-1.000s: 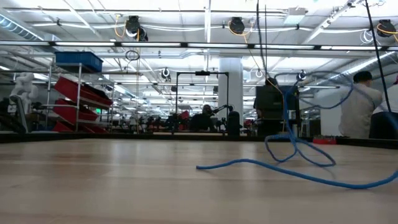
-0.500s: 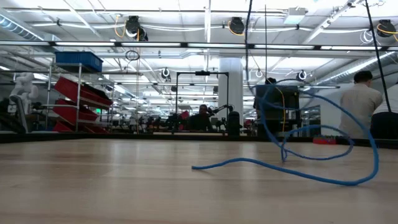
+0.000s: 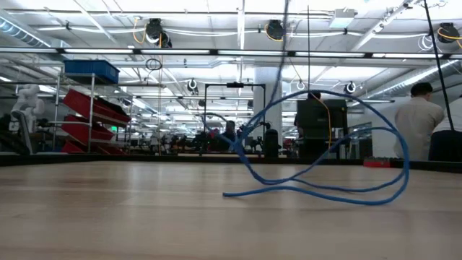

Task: Coil cords
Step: Coil the blue wire onto the black spool

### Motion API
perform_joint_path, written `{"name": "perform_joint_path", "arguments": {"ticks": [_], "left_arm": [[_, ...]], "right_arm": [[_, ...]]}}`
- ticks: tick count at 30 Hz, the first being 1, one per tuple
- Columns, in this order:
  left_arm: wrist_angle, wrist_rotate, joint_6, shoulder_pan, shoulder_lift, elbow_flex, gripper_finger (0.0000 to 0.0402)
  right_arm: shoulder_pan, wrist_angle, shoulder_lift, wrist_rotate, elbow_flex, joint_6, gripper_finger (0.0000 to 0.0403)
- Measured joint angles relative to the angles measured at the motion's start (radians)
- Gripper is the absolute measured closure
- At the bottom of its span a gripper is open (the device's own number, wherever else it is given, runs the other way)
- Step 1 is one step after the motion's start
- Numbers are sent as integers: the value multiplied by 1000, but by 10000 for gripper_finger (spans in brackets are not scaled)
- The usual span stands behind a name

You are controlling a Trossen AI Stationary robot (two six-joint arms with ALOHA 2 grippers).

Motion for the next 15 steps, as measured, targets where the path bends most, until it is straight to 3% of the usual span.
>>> {"name": "perform_joint_path", "arguments": {"ticks": [8,15], "left_arm": [[4,-9,-19,-2,-14,-1,401],[5,-33,-21,-2,-14,-1,397]], "right_arm": [[-18,16,2,0,0,-31,299],[-31,31,2,-5,0,-68,371]]}}
